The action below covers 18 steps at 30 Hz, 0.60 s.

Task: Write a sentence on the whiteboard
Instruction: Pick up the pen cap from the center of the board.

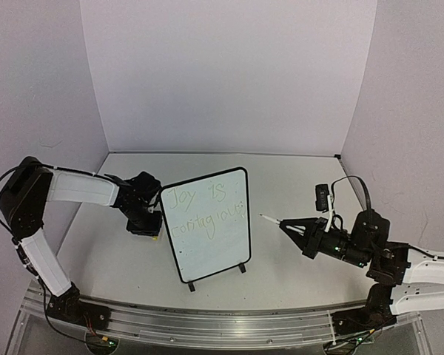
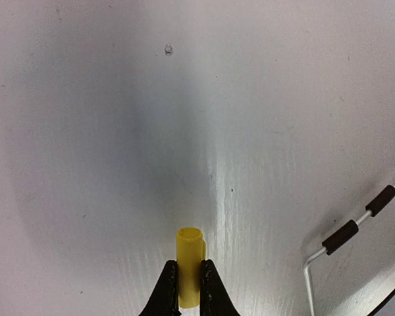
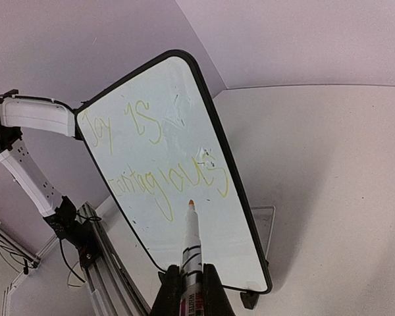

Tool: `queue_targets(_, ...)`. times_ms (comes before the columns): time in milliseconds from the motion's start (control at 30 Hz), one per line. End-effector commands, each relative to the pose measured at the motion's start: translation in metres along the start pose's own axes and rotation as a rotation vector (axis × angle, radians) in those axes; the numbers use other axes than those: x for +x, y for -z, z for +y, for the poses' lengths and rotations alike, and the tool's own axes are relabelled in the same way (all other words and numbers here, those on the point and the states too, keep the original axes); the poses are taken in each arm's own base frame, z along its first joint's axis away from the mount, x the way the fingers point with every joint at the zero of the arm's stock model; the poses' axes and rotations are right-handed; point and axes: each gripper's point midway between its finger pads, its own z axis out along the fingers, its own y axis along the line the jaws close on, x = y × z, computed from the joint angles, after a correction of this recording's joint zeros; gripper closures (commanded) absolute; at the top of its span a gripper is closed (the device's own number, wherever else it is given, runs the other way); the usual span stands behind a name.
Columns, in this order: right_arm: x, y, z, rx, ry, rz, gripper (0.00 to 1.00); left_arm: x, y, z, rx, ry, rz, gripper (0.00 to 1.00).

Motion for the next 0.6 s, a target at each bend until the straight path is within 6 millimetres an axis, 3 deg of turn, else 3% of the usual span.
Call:
queue_targets(0,-0.021,0.005,0.012,-0.019,-0.005,-0.022,1.0,-0.025,0.063,0.004,-0.008,-0.018,-0.187,1.0)
queue_targets(200,-0.025,0.008,0.03,-0.065,0.008,0.064,1.0,-0.038,0.146,-0.001,0.069,-0.065,-0.372,1.0)
queue_targets(433,-0.026,0.011,0.068,-0.193,0.002,0.223,1.0,-0.025,0.235,-0.027,0.266,-0.267,-0.504,1.0)
queue_targets(567,-0.03,0.011,0.079,-0.231,-0.018,0.25,1.0,-0.018,0.292,-0.051,0.411,-0.408,-0.577,1.0)
